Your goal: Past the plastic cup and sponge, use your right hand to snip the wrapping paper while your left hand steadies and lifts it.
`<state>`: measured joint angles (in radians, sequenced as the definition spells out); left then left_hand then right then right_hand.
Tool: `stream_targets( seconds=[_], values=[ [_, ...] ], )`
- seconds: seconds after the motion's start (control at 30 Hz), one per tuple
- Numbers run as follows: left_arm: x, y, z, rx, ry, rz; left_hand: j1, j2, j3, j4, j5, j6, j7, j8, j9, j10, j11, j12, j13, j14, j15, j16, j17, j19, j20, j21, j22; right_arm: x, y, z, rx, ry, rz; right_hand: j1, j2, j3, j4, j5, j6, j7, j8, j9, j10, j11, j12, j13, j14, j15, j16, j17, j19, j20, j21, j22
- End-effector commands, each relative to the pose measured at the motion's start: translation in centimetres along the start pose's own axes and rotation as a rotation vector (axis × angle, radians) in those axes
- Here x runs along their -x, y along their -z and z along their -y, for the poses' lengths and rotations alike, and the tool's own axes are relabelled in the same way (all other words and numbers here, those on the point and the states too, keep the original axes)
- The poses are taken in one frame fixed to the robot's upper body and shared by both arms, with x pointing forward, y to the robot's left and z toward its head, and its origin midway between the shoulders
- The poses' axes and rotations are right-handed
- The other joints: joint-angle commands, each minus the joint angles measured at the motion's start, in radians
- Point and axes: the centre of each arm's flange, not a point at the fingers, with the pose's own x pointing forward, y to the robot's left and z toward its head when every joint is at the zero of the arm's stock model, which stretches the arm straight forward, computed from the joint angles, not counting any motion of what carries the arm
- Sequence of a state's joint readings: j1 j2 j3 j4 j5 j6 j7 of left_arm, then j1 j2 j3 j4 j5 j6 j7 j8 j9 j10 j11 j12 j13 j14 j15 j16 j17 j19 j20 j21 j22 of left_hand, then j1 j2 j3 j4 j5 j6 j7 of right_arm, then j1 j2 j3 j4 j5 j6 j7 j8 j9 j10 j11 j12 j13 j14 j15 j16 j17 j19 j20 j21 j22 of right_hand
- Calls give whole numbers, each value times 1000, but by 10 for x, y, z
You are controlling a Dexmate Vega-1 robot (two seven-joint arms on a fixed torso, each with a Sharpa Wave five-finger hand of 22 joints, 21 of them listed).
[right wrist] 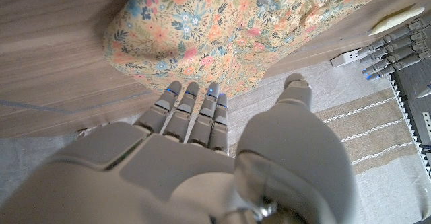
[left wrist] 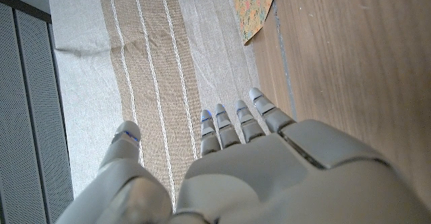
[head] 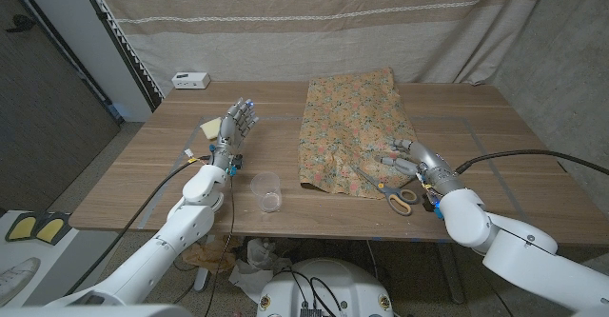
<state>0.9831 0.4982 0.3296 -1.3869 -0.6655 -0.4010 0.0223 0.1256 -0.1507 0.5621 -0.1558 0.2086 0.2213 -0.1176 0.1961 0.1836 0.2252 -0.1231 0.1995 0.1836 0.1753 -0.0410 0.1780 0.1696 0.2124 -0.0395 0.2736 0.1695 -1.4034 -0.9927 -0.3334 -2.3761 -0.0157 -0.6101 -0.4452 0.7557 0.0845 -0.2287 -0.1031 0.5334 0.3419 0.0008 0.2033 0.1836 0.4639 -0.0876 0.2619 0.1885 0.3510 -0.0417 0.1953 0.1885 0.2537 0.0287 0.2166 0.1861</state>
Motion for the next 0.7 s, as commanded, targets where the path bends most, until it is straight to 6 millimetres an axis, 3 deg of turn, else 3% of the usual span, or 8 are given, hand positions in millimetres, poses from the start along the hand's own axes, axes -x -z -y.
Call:
stream_targets(
  seconds=[0.03, 0.7],
  values=[
    [3, -1, 1, -2, 0, 2, 10, -2, -5, 0, 7, 0, -1, -2, 3, 2, -1, -1, 4, 1, -99, 4, 3, 8, -50, -3, 5, 1, 9, 1, 26, -33, 3, -8, -1, -6, 7, 1, 9, -16, -1, 6, 20, -17, 3, 5, -32, -100, -11, 3, -10, 2, -5, 4],
    [7, -1, 1, -5, 2, -3, 11, -1, -8, 1, 7, 1, 0, -2, 3, 3, 0, 0, 4, 3, -99, 5, 3, 10, -49, -11, 6, 7, 15, -3, 48, -46, -9, -19, 3, -10, 15, 1, 59, -46, 15, 7, 71, -33, 24, 10, -46, -103, -7, 8, -23, 6, -8, 7]
  ],
)
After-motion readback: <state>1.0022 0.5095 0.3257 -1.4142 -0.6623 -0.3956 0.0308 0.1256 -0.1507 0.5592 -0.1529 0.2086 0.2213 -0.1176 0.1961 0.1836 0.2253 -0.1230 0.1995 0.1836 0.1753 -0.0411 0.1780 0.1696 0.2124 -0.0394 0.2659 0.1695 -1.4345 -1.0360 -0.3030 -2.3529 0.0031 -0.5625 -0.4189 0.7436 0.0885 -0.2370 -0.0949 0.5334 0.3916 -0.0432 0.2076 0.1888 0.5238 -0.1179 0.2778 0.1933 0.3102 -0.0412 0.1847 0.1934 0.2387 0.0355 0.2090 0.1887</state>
